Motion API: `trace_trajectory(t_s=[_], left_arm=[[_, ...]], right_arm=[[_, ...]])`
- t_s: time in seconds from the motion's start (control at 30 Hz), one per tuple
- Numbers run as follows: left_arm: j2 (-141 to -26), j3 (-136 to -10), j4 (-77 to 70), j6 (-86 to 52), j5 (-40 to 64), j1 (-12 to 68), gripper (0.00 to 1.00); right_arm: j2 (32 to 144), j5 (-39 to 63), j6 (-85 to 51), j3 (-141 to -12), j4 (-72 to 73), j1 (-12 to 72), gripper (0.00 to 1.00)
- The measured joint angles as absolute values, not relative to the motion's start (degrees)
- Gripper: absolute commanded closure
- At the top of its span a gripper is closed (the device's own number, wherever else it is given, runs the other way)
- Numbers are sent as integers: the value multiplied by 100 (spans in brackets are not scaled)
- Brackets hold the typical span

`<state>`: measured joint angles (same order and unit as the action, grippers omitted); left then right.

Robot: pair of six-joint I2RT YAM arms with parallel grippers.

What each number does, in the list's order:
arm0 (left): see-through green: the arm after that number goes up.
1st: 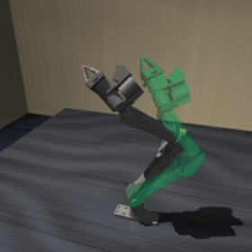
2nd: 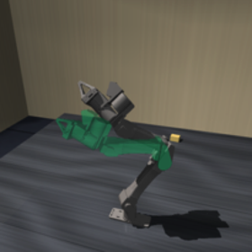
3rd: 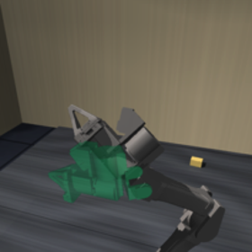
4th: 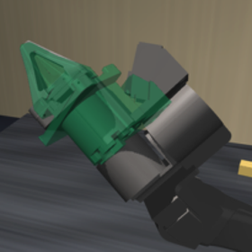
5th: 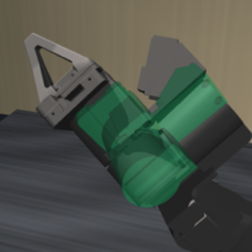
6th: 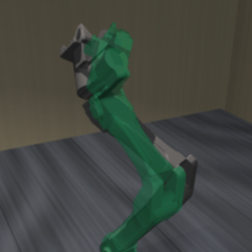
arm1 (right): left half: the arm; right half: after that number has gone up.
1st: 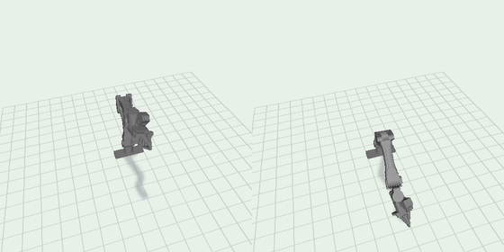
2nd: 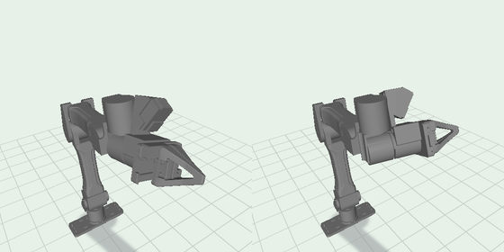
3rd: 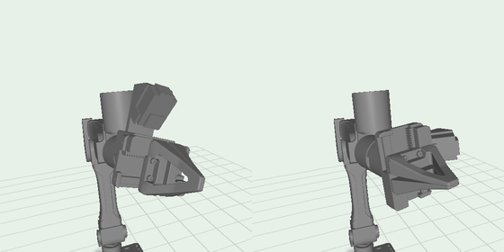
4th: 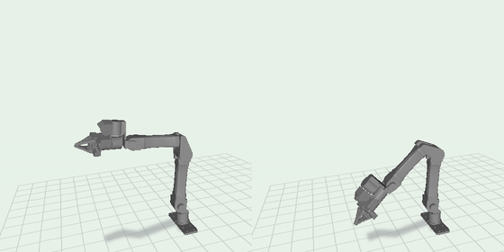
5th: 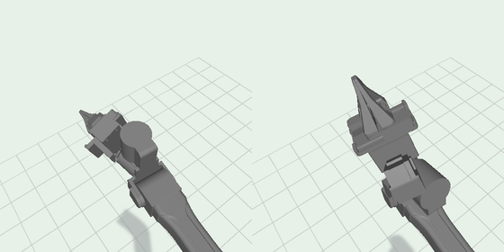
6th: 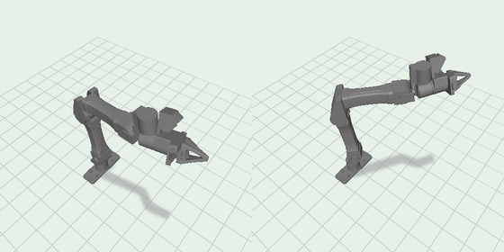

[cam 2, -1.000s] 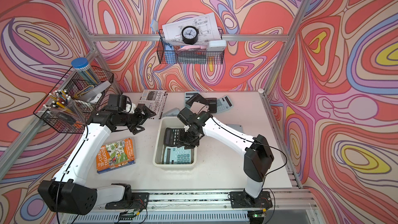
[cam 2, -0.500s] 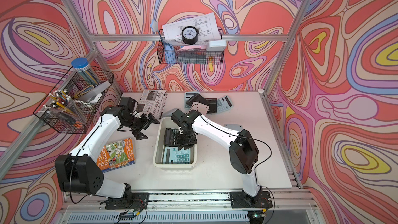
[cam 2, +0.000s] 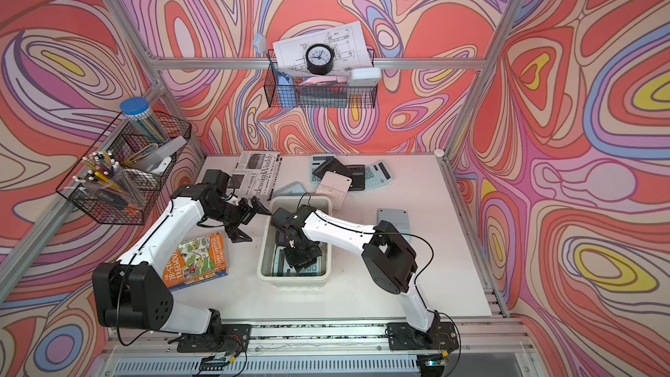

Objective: Put the calculator in the storage box
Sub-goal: Place the calculator in the storage box, then pick up the calculator at the center of the board.

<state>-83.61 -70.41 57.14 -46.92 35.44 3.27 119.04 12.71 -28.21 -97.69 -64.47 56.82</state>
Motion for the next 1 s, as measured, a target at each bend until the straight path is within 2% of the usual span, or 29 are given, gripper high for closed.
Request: trace_trajectory(t_s=[0.37, 0.6, 0.73, 0.83, 1.0], left_arm=[[-8337, -7061, 5763, -4692, 3538, 327, 2], [-8340, -7778, 5961, -4628, 3258, 327, 2], [-8388, -8259, 6020, -4582, 3096, 329, 2], [-8586, -8512, 6025, -4576, 3020, 329, 2], [-9266, -8967, 6027, -4460, 3002, 349, 2]], right_arm=[[11821, 1100, -2814, -9706, -6278, 5699, 72], [11493, 628, -2877, -10149, -6458, 5592, 61], [11327, 486, -2921, -10565, -6475, 5332, 52], [11157, 403, -2906, -10737, -6460, 5009, 46], [10833, 451, -2923, -10748, -6261, 4108, 42]])
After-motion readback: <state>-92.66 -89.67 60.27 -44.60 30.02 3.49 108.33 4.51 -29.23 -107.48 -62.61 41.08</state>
